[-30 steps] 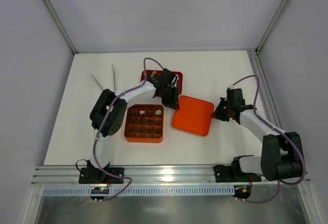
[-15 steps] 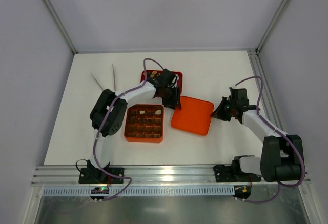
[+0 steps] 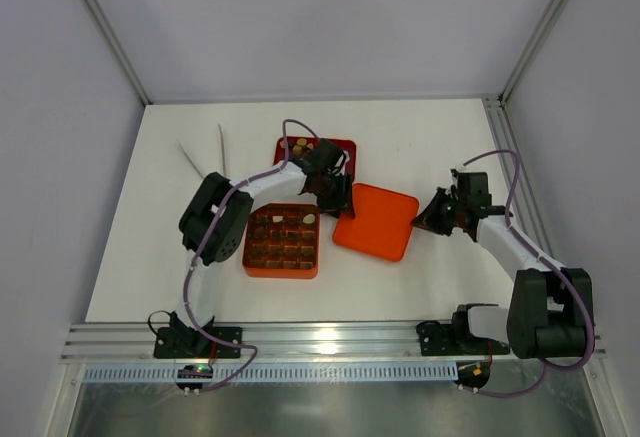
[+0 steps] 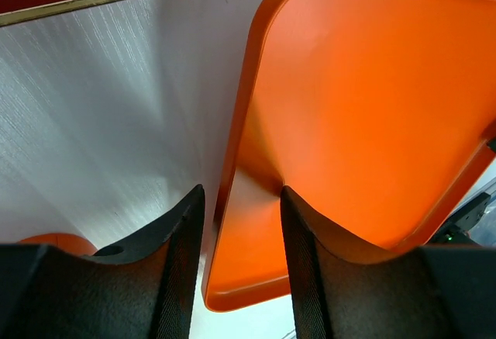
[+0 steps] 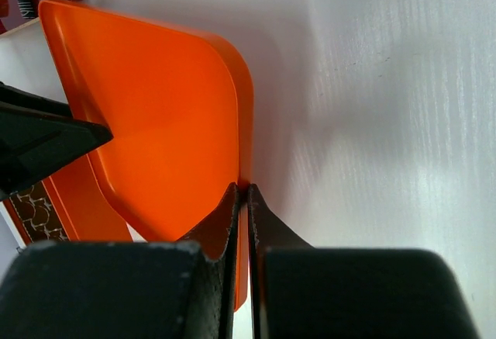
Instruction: Pack the chocolate
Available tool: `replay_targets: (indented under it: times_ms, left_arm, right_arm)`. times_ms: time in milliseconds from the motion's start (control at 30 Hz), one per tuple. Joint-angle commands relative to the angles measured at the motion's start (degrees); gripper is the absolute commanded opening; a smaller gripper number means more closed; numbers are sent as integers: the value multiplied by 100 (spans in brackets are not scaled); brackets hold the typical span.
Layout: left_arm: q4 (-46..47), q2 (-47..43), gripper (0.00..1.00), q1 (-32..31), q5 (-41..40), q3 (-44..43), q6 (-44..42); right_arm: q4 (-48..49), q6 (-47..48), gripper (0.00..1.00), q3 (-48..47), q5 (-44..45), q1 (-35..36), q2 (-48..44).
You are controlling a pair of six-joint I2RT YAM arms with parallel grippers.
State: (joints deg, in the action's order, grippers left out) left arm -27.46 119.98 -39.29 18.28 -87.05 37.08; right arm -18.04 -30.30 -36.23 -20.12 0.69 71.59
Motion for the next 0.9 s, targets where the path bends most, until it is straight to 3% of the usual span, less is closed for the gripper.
replay_targets:
  times_ms: [0,300,500,867]
  left_arm:
    - [232,8,44,26,202,38,27]
    - [943,-309,42,141,1177,276,659]
    - [1146,-616,29,202,1608,311,976]
    - [1358,-889,27,211,2039,355,1249]
  right_arm:
    - [196,-19,4,-165,-308,-148,-190]
    - [398,-89,4,-95,-563,-148,-67]
    - [512,-107,4,-77,-668,-148,-23]
    - [627,-142,4,-209,-871,-78,-58]
